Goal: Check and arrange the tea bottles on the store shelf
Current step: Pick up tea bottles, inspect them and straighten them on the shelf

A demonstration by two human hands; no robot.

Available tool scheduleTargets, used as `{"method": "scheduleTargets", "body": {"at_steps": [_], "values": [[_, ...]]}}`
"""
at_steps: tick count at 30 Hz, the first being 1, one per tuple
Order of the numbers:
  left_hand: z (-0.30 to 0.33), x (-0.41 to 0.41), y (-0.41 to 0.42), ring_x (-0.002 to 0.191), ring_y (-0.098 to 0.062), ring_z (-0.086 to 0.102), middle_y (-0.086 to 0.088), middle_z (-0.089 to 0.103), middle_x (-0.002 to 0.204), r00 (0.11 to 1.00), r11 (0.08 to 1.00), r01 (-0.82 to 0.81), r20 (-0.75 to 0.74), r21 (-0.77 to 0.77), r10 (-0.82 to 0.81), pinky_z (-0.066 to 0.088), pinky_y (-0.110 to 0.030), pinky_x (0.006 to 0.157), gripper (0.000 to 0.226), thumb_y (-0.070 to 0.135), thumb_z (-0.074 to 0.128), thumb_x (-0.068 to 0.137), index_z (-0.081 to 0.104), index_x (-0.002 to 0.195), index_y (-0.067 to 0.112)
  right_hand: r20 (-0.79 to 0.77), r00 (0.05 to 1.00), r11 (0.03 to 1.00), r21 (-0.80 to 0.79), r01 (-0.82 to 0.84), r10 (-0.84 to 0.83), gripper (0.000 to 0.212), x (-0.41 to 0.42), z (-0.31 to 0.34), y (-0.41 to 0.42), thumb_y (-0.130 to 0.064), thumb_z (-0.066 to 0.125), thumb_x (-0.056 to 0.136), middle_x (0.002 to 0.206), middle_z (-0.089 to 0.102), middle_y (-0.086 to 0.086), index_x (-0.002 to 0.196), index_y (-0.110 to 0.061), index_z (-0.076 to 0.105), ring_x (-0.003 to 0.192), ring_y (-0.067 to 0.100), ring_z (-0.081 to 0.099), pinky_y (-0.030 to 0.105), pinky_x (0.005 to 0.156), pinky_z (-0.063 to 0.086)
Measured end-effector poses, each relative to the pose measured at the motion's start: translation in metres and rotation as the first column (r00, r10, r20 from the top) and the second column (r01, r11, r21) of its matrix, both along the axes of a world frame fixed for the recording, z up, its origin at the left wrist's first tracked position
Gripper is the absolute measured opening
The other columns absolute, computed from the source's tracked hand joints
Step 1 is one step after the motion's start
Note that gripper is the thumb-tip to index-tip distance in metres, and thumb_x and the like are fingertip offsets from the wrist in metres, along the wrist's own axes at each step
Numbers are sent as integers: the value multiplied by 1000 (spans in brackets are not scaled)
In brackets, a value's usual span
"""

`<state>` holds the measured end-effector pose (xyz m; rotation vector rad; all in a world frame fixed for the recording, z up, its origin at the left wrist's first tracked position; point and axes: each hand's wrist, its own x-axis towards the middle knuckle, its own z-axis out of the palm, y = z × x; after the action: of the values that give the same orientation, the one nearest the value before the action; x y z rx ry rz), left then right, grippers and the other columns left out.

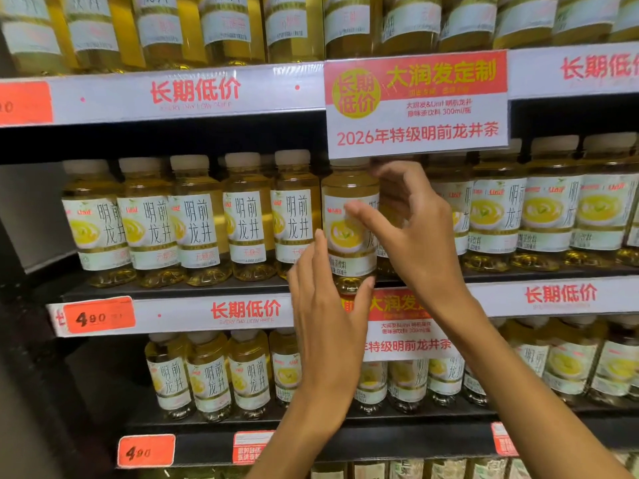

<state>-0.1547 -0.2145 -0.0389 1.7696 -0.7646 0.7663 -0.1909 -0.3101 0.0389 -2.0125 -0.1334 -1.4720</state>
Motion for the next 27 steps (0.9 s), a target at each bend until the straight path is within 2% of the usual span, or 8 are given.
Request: {"method": "scheduleTargets", "body": {"at_steps": [2,7,11,15,18,23,25,27], "values": [[0,1,1,118,-5,32,-6,44,131,991,993,-120,62,12,119,35,-24,97,77,32,73,81,36,145,12,2,999,997,-63,34,-34,35,-4,0,-4,-25,64,89,111,64,2,118,-7,56,104,15,62,38,87,53],[6,1,-2,116,-15,40,-6,49,128,987,988,-151,50,17,150,36,-25,96,77,28,74,80,34,144,12,4,981,959,-207,193,-196,38,-4,0,-8,-18,68,87,103,50,-7,121,-2,59,100,25,59,37,85,52],[6,2,-4,117,-21,48,-10,53,125,971,979,-200,139,44,193,38,-28,98,58,20,73,81,48,132,7,-21,944,913,-264,312,-328,42,4,-5,-11,-25,70,85,105,65,7,121,-6,60,98,27,49,29,78,42],[6,3,-8,114,-25,52,-12,55,123,968,974,-211,154,83,197,42,-32,95,55,13,72,81,51,131,6,14,882,835,-318,450,-470,38,14,-9,-9,-31,70,85,95,69,11,113,-6,64,94,33,52,39,71,45],[7,3,-9,113,-25,52,-11,55,123,971,976,-201,148,83,187,43,-33,94,53,12,70,82,50,131,6,40,866,810,-337,481,-498,36,17,-10,-8,-30,71,84,90,69,13,109,-4,65,91,35,54,40,67,45],[7,0,-9,115,-23,51,-10,55,124,976,983,-173,144,65,162,36,-28,96,52,12,69,83,50,131,7,170,838,802,-243,545,-518,33,9,-7,-20,-29,68,85,92,63,13,103,-2,62,95,27,43,38,74,39],[8,-3,-9,117,-20,47,-9,55,125,979,989,-136,160,52,127,34,-27,98,50,11,67,85,50,131,8,189,764,739,-194,645,-617,32,3,-4,-29,-29,64,86,95,63,14,101,-2,59,101,26,40,39,80,35],[10,-6,-12,116,-20,47,-8,55,124,983,994,-94,166,53,84,35,-27,98,46,10,67,85,51,129,8,138,702,660,-253,707,-699,33,0,-1,-36,-31,63,86,86,65,18,96,0,59,105,35,46,41,81,31]]}}
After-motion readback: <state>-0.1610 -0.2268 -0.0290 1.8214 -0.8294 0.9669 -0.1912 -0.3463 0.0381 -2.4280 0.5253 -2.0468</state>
